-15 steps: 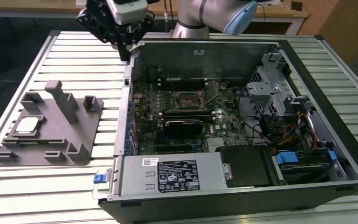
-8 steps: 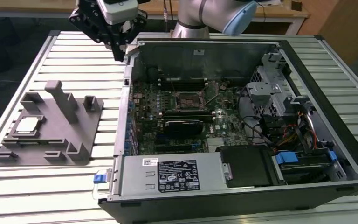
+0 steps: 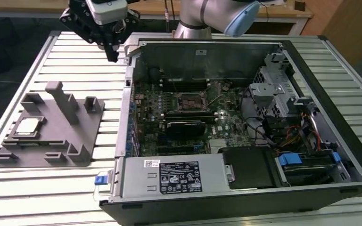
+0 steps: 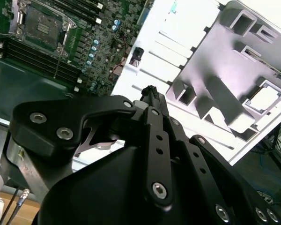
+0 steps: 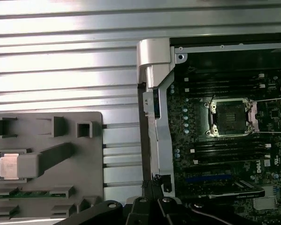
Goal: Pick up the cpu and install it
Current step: 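Reach for the cpu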
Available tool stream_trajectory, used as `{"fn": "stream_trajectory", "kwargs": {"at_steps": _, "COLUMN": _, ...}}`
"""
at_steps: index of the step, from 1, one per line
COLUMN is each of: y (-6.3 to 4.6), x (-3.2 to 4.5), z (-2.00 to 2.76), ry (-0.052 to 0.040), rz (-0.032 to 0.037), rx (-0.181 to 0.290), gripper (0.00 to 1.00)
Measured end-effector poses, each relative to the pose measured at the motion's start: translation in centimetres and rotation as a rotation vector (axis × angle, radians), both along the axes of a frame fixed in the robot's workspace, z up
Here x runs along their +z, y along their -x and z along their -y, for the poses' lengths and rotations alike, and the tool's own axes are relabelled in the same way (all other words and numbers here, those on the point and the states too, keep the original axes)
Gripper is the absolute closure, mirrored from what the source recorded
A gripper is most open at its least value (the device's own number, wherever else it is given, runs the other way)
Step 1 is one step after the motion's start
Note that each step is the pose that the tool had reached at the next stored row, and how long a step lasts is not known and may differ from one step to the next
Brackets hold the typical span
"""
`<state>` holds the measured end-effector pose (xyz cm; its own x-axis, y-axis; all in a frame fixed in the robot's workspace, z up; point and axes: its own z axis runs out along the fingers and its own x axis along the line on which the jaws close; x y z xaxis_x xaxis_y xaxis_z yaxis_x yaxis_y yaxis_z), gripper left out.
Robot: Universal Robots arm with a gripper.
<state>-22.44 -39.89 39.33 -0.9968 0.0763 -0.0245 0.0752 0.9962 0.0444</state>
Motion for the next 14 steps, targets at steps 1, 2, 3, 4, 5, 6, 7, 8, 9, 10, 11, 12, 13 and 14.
{"fn": "stream_trajectory", "kwargs": {"at_steps": 1, "y": 0.2, "x": 0.00, "z": 0.00, "ry": 0.0000, "rz": 0.0000, "rx": 0.000, "gripper": 0.89}}
{"fn": "stream_trajectory", "kwargs": {"at_steps": 2, "y": 0.4, "x": 0.00, "z": 0.00, "ry": 0.0000, "rz": 0.0000, "rx": 0.000, "gripper": 0.89}}
{"fn": "stream_trajectory", "kwargs": {"at_steps": 3, "y": 0.6, "x": 0.01, "z": 0.00, "ry": 0.0001, "rz": 0.0000, "rx": 0.000, "gripper": 0.89}}
{"fn": "stream_trajectory", "kwargs": {"at_steps": 4, "y": 0.8, "x": 0.01, "z": 0.00, "ry": 0.0001, "rz": -0.0001, "rx": 0.000, "gripper": 0.89}}
{"fn": "stream_trajectory", "kwargs": {"at_steps": 5, "y": 1.0, "x": 0.00, "z": 0.00, "ry": 0.0001, "rz": 0.0000, "rx": 0.000, "gripper": 0.89}}
{"fn": "stream_trajectory", "kwargs": {"at_steps": 6, "y": 1.2, "x": 0.00, "z": 0.00, "ry": 0.0001, "rz": 0.0001, "rx": 0.000, "gripper": 0.89}}
{"fn": "stream_trajectory", "kwargs": {"at_steps": 7, "y": 1.4, "x": 0.00, "z": 0.00, "ry": 0.0001, "rz": 0.0000, "rx": 0.000, "gripper": 0.89}}
{"fn": "stream_trajectory", "kwargs": {"at_steps": 8, "y": 1.6, "x": 0.00, "z": 0.00, "ry": 0.0000, "rz": 0.0001, "rx": 0.000, "gripper": 0.89}}
{"fn": "stream_trajectory", "kwargs": {"at_steps": 9, "y": 1.8, "x": 0.00, "z": 0.00, "ry": 0.0000, "rz": 0.0001, "rx": 0.000, "gripper": 0.89}}
{"fn": "stream_trajectory", "kwargs": {"at_steps": 10, "y": 2.0, "x": 0.00, "z": 0.00, "ry": 0.0000, "rz": 0.0001, "rx": 0.000, "gripper": 0.89}}
{"fn": "stream_trajectory", "kwargs": {"at_steps": 11, "y": 2.2, "x": 0.00, "z": 0.00, "ry": 0.0000, "rz": 0.0002, "rx": 0.000, "gripper": 0.89}}
{"fn": "stream_trajectory", "kwargs": {"at_steps": 12, "y": 2.4, "x": 0.00, "z": 0.00, "ry": 0.0000, "rz": 0.0002, "rx": 0.000, "gripper": 0.89}}
{"fn": "stream_trajectory", "kwargs": {"at_steps": 13, "y": 2.6, "x": 0.00, "z": 0.00, "ry": 0.0000, "rz": 0.0002, "rx": 0.000, "gripper": 0.89}}
{"fn": "stream_trajectory", "kwargs": {"at_steps": 14, "y": 2.8, "x": 0.00, "z": 0.00, "ry": 0.0000, "rz": 0.0003, "rx": 0.000, "gripper": 0.89}}
